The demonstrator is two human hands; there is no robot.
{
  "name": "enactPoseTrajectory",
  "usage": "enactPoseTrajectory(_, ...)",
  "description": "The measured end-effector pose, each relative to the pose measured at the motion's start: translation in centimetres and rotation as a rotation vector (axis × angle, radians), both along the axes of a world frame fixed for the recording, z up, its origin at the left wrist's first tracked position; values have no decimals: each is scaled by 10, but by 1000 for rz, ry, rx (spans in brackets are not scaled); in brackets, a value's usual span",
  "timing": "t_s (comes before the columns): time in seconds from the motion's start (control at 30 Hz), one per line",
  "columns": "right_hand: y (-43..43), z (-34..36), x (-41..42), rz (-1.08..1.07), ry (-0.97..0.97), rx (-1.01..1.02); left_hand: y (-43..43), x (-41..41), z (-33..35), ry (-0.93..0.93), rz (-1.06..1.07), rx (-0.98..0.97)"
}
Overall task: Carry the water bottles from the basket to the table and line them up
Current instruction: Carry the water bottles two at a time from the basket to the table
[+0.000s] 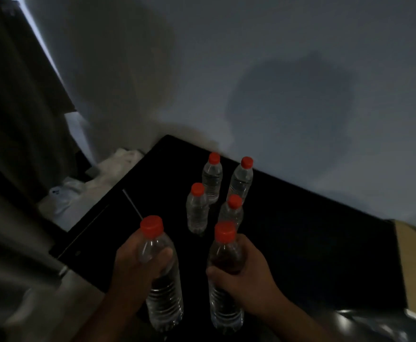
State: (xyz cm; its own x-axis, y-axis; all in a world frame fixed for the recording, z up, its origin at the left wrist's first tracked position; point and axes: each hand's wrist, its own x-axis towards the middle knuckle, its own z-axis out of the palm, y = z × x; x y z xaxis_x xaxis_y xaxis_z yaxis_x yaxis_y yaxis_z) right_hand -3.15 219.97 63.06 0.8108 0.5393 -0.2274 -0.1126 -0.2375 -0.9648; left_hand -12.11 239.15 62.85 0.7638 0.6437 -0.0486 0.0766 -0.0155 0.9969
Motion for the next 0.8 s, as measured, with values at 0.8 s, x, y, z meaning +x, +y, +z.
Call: enactPoseTrajectory(0.8, -32, -43, -1, -463, 50, -141, -18, 81, -49, 39, -518, -117)
